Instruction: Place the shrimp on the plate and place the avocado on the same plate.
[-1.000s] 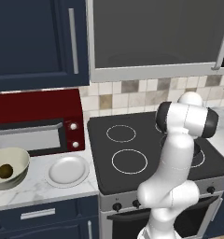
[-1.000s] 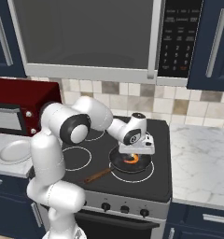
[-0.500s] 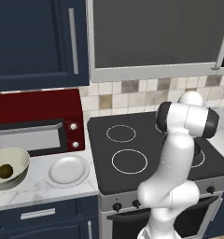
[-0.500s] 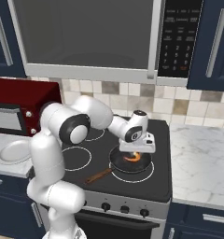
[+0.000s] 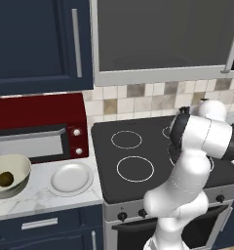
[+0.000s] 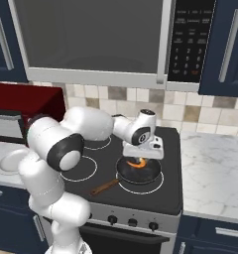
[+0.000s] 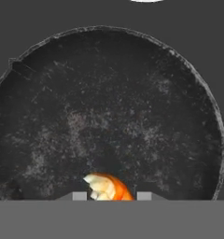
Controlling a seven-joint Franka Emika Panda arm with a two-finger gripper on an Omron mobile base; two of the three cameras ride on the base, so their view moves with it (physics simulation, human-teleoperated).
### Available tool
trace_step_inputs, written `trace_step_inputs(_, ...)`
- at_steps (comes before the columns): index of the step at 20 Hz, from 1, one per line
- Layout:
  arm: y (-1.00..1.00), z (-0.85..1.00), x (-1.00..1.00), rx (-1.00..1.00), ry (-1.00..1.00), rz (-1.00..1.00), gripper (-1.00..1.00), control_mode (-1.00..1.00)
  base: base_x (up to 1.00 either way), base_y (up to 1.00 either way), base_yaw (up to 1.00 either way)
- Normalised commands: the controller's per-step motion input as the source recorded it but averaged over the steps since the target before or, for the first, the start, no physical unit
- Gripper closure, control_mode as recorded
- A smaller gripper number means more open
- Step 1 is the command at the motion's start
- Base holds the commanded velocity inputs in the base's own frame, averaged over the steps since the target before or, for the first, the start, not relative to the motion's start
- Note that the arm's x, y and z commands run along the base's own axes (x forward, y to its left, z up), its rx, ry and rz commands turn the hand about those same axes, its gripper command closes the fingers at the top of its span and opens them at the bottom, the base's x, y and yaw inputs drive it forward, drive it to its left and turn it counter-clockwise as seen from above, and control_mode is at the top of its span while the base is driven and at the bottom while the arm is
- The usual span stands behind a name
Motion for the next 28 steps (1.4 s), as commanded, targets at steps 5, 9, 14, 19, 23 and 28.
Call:
trace_step_inputs(5,0.33,0.47,-0.58,-0.01,0.00,-0.05,1.00,-1.00,0.00,0.00,0.00)
trace_step_inputs(9,0.42,0.48,-0.51,-0.02,0.00,-0.05,1.00,-1.00,0.00,0.00,0.00)
trace_step_inputs(14,0.36,0.39,-0.41,-0.01,0.00,-0.02,1.00,-1.00,0.00,0.00,0.00)
trace_step_inputs(19,0.46,0.27,-0.22,0.00,0.00,0.00,1.00,-1.00,0.00,0.00,0.00)
trace_step_inputs(23,0.63,0.33,-0.11,0.00,0.00,0.00,1.00,-1.00,0.00,0.00,0.00)
trace_step_inputs(28,0.60,0.31,-0.10,0.00,0.00,0.00,1.00,-1.00,0.00,0.00,0.00)
